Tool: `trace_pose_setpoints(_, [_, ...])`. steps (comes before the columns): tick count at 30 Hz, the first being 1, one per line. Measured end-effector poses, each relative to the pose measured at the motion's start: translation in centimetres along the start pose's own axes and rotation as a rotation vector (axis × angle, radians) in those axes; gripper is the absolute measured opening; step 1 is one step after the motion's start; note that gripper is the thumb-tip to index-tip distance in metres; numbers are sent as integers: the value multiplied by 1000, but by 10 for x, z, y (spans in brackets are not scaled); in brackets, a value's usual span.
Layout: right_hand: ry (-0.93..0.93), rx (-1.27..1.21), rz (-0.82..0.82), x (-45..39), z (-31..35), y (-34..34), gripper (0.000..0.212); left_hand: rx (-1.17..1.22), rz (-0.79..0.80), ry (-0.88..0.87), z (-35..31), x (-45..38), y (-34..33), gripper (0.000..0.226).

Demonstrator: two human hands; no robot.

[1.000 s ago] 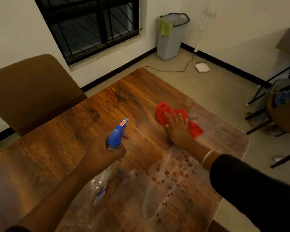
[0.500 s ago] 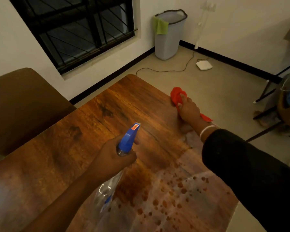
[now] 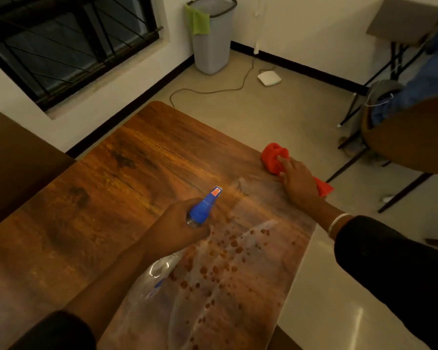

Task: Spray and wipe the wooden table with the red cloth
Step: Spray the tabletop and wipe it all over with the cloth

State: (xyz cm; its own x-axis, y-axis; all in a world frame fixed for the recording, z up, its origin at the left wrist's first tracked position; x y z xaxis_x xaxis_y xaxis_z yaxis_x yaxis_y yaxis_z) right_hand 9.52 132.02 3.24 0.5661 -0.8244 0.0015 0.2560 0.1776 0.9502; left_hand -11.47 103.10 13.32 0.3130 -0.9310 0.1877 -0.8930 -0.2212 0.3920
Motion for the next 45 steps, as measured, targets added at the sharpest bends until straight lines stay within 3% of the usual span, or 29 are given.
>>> trace_pose_setpoints(9, [44,102,112,75,9,-4,58,-50,227,-40,-9,22,-77,14])
trace_pose_setpoints(12, [-47,99,54,94,-6,9,57,-56,215,-10,-5,35,-84,12])
trace_pose_setpoints(16, [-147,-11,8,110,-21,15,56,-135,225,107,13,56,-82,27])
trace_pose_setpoints(19, [-170,-24,11,107,-24,13,55,-246,280,143,25,72,-78,23])
trace_pose_setpoints(25, [-170,-2,36,105,-12,5,54,-201,187,126,28,87,-58,20])
trace_pose_setpoints(27, [-56,50,64,118,16,-5,57,-159,149,120,23,84,-51,22])
trace_pose_setpoints(32, [486,118,216,207,106,-70,65,-93,81,62,3,67,-45,15])
trace_pose_setpoints(36, [749,115,180,199,102,-71,58,-69,54,5,-11,55,-43,22])
trace_pose_setpoints(38, [663,115,175,152,82,-58,56,-64,41,-8,-13,49,-39,24])
trace_pose_setpoints(42, [104,16,58,39,17,-17,58,-79,-33,10,-8,43,-28,24])
trace_pose_setpoints(45, [-1,20,41,17,17,-14,57,-38,-117,39,-8,36,-14,21])
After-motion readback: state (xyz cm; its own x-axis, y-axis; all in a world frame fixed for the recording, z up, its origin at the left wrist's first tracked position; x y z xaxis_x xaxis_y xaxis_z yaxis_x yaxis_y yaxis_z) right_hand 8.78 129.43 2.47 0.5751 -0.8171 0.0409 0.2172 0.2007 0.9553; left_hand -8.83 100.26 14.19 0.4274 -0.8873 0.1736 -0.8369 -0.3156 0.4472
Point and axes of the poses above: each hand's wrist, its own x-axis away from the middle knuckle, its own y-axis out of the back of the hand, z = x × y, the point moved 5 cm from there along -x, towards the middle knuckle, and after that the axes turned 2 degrees about -z, right-handed, at the moved point
